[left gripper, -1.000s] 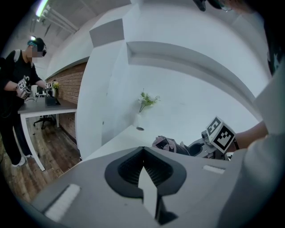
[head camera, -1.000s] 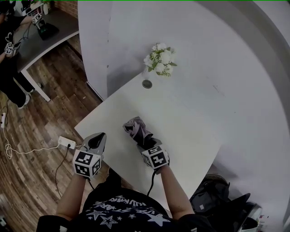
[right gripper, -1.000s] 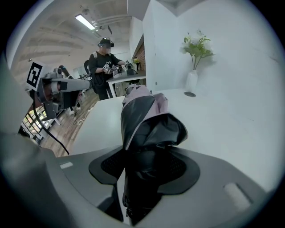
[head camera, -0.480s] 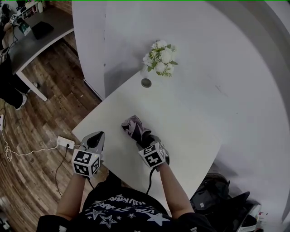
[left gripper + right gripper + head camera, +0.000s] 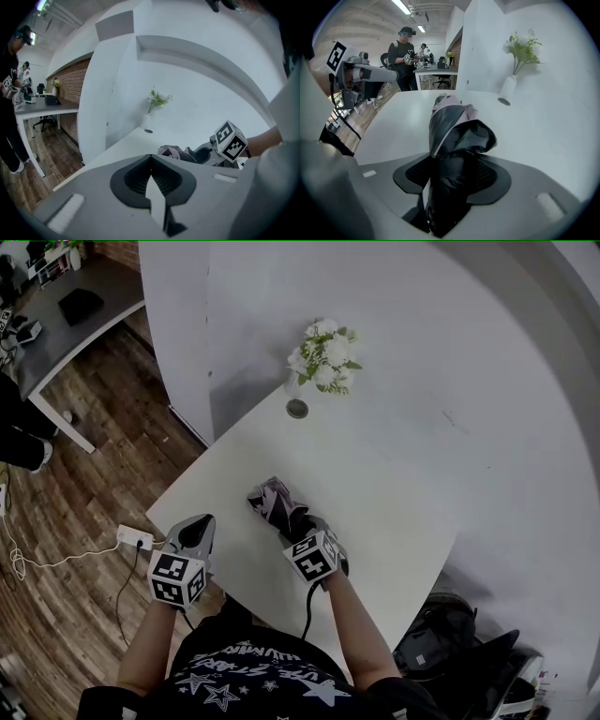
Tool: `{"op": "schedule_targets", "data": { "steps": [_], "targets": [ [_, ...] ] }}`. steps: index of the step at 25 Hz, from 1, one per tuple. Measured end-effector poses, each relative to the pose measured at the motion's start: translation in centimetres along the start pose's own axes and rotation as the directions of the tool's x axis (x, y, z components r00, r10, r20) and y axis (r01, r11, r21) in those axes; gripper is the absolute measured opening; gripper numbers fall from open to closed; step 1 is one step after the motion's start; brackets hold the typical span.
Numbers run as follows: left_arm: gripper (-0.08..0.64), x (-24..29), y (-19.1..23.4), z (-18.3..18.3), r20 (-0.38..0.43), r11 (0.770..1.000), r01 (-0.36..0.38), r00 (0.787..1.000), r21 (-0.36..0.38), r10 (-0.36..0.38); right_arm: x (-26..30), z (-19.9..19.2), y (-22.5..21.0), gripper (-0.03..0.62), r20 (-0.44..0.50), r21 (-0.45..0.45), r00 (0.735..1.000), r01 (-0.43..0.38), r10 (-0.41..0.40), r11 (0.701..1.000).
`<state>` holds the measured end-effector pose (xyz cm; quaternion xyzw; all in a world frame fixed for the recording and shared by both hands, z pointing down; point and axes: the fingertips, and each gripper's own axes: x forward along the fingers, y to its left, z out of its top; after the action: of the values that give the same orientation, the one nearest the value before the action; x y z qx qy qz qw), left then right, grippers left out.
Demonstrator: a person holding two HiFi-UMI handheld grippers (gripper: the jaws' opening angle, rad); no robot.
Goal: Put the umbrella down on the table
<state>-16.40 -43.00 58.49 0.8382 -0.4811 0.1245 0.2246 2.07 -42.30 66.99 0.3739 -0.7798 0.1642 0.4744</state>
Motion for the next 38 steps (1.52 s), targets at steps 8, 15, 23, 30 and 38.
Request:
{"op": "schedule_targets", "data": {
  "steps": [8,15,23,30,38],
  "targets": [
    [0.0,-0.9,-0.8,0.5,0.019,1.0,-0.008,1.0,0.016,0.008,-0.3,0.2,0.1,0.276,0.035,0.036,0.999,-0.001,0.0,0.999],
    [0.0,-2.4,-2.1,1.0,0.047,0.999,-0.022,0.999,0.036,0.02,-1.7,0.6,0.0,0.287,0.093,0.069,0.995,0.033,-0.039,0.997],
    [0.002,-4.9,-3.8,1.5,0.083,0.998,-0.044,0.996,0.052,0.04,-5.3,0.3,-0.1,0.258,0.16,0.052,0.982,0.095,-0.102,0.994],
    [0.002,-7.4,-5.6,1.7,0.128,0.996,-0.067,0.99,0.05,0.06,-9.3,0.0,0.1,0.195,0.26,0.069,0.95,0.163,-0.175,0.984],
    [0.001,-9.7,-9.5,0.7,0.156,0.996,-0.064,0.986,0.068,0.053,-14.4,-2.3,0.8,0.087,0.34,0.086,0.91,0.22,-0.236,0.972]
  ]
}}
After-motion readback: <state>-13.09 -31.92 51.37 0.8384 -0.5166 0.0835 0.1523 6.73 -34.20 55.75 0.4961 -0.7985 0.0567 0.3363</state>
